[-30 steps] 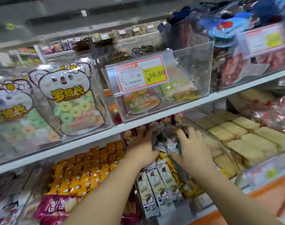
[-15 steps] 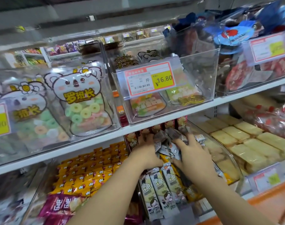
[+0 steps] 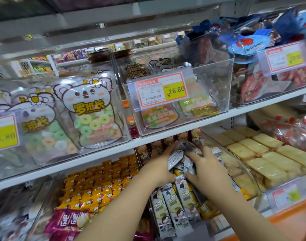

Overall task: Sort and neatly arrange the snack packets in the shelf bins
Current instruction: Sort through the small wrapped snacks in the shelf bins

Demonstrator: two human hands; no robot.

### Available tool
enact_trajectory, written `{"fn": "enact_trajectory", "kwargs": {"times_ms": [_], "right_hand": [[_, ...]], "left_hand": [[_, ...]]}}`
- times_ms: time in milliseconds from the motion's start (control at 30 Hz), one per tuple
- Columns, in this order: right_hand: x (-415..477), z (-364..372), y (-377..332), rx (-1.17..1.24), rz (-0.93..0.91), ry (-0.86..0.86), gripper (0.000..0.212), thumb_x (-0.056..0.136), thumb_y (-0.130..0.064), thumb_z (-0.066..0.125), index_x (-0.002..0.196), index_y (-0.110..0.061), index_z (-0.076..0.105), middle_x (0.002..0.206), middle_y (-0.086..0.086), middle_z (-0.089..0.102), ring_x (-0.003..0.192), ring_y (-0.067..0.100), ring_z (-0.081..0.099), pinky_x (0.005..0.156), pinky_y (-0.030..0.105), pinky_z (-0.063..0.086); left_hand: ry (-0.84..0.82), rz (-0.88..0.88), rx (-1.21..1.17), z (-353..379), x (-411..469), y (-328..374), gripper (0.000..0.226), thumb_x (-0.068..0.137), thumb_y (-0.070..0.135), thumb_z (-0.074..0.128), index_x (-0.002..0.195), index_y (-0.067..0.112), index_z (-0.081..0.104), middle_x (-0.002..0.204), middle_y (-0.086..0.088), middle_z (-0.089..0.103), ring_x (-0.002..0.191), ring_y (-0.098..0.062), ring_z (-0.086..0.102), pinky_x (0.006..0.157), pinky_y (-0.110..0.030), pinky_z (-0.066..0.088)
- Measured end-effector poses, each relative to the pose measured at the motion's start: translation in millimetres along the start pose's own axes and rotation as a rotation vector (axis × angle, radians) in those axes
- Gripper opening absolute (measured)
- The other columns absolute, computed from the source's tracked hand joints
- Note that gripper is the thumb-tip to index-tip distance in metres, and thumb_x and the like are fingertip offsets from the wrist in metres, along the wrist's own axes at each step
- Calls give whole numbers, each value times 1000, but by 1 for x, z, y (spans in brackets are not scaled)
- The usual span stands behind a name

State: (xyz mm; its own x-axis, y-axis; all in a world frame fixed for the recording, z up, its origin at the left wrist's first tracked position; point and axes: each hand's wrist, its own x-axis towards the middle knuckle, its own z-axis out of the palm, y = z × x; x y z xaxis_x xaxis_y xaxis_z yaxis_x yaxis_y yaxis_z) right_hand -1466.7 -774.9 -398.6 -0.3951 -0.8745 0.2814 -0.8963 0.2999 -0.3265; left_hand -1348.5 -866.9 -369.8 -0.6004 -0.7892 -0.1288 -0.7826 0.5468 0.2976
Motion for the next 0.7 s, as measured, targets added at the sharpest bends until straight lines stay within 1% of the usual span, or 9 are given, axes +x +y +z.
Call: {"fn": "enact_trajectory", "kwargs": {"times_ms": [33, 67, 133, 167, 300, 467, 533, 600, 700], "right_hand": [[0, 1, -1, -28, -11, -12, 60, 86, -47, 60, 138, -35, 35, 148, 5, 20, 122, 24, 46, 81, 29, 48], [-1, 1, -2, -47, -12, -16, 60, 86, -48, 59, 139, -36, 33, 149, 5, 19, 120, 23, 48, 79, 29, 48], [0, -1, -4, -54, 9, 0, 57, 87, -50, 56, 138, -37, 33, 149, 4, 21, 115, 20, 52, 68, 25, 44], [0, -2, -4, -52, 24, 16, 56, 87, -52, 55, 137, -37, 35, 148, 2, 23, 113, 19, 53, 65, 24, 41], [1, -4, -4, -34, 68, 54, 49, 87, -55, 53, 130, -35, 44, 139, 0, 32, 96, 19, 61, 57, 22, 34], [4, -2, -1, 63, 84, 91, 40, 87, -45, 60, 124, -33, 53, 134, 0, 37, 83, 18, 61, 52, 21, 34], [5, -2, 1, 142, 84, 123, 38, 85, -40, 63, 121, -29, 58, 130, 1, 40, 77, 18, 60, 51, 22, 39], [4, -3, 2, 214, 81, 161, 36, 83, -35, 67, 117, -25, 62, 129, 3, 42, 77, 20, 60, 57, 28, 49], [-2, -7, -3, 300, 52, 226, 35, 79, -30, 72, 111, -19, 67, 132, 7, 46, 82, 24, 61, 69, 34, 52]], "left_hand": [[33, 16, -20, 2, -1, -3, 103, 80, 13, 64, 137, 63, -6, 154, -12, 8, 72, -22, 58, 43, -22, 44], [77, 44, -41, 4, -3, -7, 102, 79, 14, 62, 133, 68, -5, 151, -11, 20, 72, -20, 59, 47, -24, 49], [159, 96, -45, 8, -5, -11, 98, 78, 16, 58, 125, 76, -4, 132, -6, 44, 80, -20, 61, 60, -28, 55], [188, 104, -40, 10, -7, -12, 94, 79, 17, 57, 126, 75, 0, 124, -3, 47, 82, -21, 61, 63, -28, 55], [281, 69, 3, 11, -18, -15, 65, 84, 27, 59, 132, 59, 29, 117, 2, 48, 88, -23, 62, 69, -32, 54], [362, 67, -22, 7, -32, -18, 55, 84, 28, 58, 126, 57, 38, 115, 9, 55, 90, -20, 63, 68, -33, 54], [399, 71, -24, 4, -40, -17, 52, 84, 27, 58, 124, 56, 42, 115, 9, 55, 92, -20, 62, 69, -33, 53], [425, 74, -29, 0, -49, -17, 53, 84, 27, 59, 124, 56, 42, 117, 9, 51, 95, -21, 61, 71, -33, 52], [462, 79, -4, -6, -65, -17, 56, 84, 27, 58, 129, 54, 40, 125, 10, 45, 105, -20, 56, 80, -34, 51]]}}
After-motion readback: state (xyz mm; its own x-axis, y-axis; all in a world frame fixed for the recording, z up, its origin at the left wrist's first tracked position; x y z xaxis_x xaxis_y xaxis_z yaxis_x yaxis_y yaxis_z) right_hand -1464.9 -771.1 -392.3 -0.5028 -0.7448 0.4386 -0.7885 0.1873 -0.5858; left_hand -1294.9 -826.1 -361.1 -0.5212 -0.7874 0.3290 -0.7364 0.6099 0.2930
